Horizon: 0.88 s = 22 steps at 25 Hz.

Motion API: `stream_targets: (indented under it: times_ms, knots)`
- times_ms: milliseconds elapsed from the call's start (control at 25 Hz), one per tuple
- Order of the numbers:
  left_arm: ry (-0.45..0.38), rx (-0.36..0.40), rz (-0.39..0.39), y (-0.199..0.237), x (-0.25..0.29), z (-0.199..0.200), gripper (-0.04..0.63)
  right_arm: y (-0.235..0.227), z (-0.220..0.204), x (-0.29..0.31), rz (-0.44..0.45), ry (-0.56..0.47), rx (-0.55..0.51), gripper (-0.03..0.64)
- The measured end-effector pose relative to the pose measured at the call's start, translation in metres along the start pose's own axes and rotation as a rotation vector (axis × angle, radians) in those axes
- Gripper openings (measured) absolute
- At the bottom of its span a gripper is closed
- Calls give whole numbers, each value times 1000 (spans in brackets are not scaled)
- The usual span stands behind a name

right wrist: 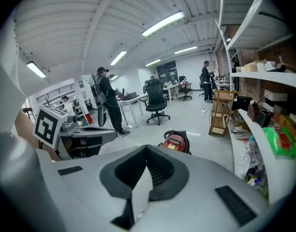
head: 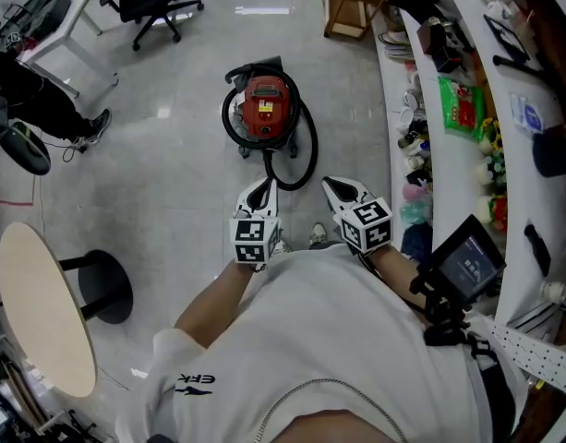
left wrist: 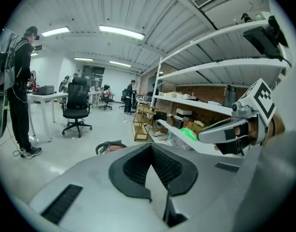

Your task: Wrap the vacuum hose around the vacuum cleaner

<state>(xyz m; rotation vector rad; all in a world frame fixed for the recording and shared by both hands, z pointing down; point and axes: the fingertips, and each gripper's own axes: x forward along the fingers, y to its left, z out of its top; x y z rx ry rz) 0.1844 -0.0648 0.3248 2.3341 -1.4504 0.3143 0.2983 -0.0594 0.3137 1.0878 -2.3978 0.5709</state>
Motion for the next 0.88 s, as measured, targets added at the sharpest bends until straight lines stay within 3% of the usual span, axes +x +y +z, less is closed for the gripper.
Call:
stream_targets:
  times_ms: [520, 880]
  knots:
    - [0, 51, -93, -53, 18, 10, 3, -23, 1, -32, -50, -38, 14, 3]
    - [14, 73, -106, -68, 31, 11, 3, -39, 1, -38, -49, -48, 19, 3]
